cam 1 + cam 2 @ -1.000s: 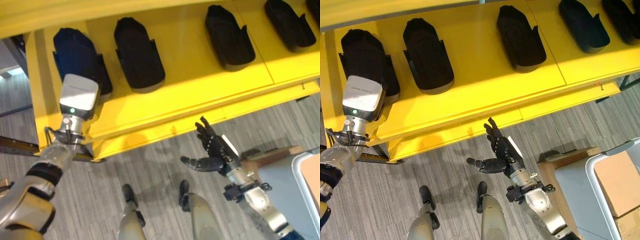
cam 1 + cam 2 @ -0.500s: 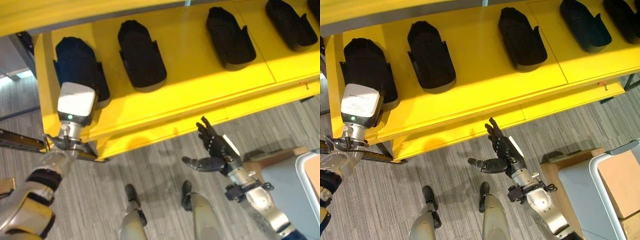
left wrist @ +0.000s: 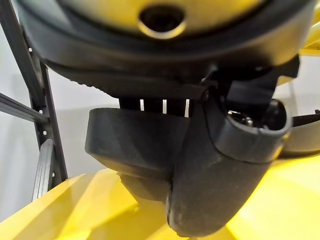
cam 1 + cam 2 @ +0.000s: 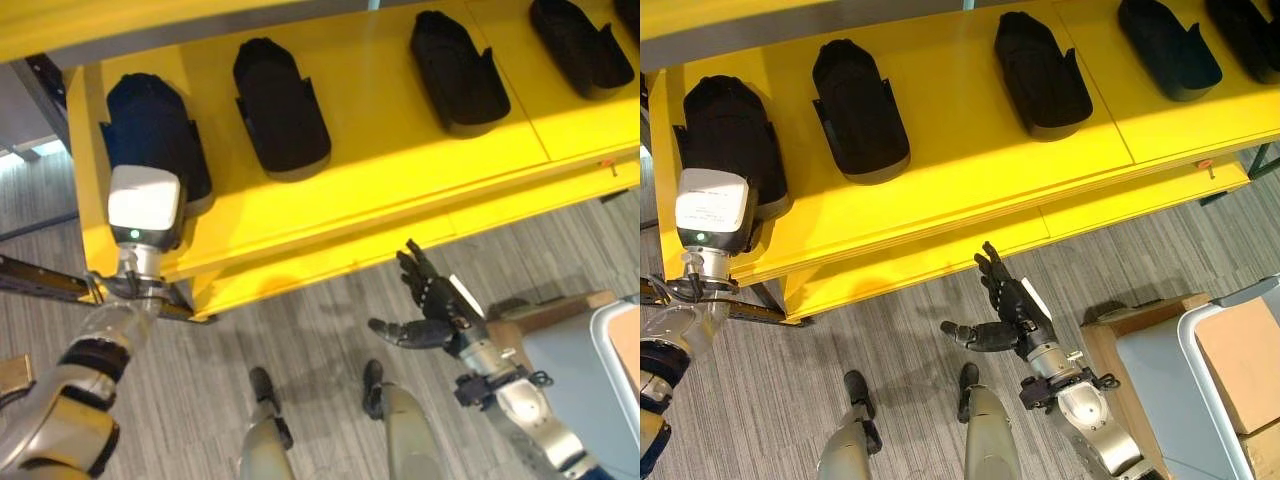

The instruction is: Move parts from the plastic box to the shelf.

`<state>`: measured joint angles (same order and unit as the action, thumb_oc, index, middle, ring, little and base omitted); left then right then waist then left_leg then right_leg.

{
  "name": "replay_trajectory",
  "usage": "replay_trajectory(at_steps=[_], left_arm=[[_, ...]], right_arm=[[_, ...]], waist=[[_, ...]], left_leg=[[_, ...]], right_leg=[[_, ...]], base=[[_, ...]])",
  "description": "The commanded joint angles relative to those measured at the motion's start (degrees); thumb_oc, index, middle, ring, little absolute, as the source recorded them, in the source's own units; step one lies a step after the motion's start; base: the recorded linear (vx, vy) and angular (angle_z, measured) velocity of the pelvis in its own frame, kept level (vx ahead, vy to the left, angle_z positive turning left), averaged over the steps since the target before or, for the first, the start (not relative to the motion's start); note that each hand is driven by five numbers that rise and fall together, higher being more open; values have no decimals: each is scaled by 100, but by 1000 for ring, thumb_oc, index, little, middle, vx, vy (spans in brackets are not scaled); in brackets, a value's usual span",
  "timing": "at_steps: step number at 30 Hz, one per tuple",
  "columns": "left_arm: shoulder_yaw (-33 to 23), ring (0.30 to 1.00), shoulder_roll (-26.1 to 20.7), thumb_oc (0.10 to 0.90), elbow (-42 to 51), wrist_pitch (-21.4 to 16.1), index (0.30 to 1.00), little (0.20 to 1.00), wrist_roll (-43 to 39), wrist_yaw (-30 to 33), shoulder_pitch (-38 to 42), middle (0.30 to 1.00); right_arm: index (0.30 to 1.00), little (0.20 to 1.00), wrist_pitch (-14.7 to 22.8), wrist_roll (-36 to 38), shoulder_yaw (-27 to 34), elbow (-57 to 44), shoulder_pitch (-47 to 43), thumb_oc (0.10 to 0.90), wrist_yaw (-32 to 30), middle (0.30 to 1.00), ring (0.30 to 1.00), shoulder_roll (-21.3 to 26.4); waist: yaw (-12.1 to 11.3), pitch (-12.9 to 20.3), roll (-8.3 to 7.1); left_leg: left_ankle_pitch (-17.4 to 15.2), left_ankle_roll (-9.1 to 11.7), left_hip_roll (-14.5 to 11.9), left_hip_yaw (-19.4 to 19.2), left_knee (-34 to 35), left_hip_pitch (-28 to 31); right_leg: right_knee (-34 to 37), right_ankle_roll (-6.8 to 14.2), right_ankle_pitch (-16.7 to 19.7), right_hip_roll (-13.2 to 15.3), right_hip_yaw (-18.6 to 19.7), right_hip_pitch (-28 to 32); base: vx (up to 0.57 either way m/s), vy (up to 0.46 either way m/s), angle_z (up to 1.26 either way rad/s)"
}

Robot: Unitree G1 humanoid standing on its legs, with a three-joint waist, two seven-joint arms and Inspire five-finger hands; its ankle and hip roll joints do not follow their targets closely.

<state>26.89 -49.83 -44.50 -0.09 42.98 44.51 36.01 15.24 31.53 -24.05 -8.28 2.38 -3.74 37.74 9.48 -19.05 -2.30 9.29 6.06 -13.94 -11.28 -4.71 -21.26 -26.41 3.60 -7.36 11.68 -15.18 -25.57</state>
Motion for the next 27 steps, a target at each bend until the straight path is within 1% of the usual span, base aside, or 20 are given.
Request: replay_trajectory(at_steps=[1,9,15,27], left_arm=[[-125,300,-12,400,-611,169,300,300,-351,-441,-630,300],[-372,300,-51,400,-472,226,300,300,-444,-472,-809,300],[-509,300,1,400,-706,308,300,300,-552,-478,-851,300],[-805,300,23,400,-804,361,300,300,-775,-431,-978,300]], right_arm=[[1000,1000,596,-104,366,-675,-366,900,13,1000,1000,-56],[1000,1000,533,-102,422,-733,-338,900,42,1000,1000,1],[1000,1000,494,-81,404,-780,-342,900,79,1000,1000,54],[1000,1000,459,-64,447,-860,-233,900,133,1000,1000,122]], waist=[[-45,68,-321],[-110,146,-290],[-133,181,-276],[-170,223,-246]], left_leg=[[-849,356,-416,198,-717,259],[-863,358,-455,266,-821,96],[-860,353,-472,291,-876,30],[-842,358,-475,302,-910,-27]], right_leg=[[624,553,1002,290,312,-229],[556,531,980,267,318,-323],[537,515,975,251,333,-358],[498,505,971,257,344,-400]], base=[[0,0,0],[0,0,0],[0,0,0],[0,0,0]])
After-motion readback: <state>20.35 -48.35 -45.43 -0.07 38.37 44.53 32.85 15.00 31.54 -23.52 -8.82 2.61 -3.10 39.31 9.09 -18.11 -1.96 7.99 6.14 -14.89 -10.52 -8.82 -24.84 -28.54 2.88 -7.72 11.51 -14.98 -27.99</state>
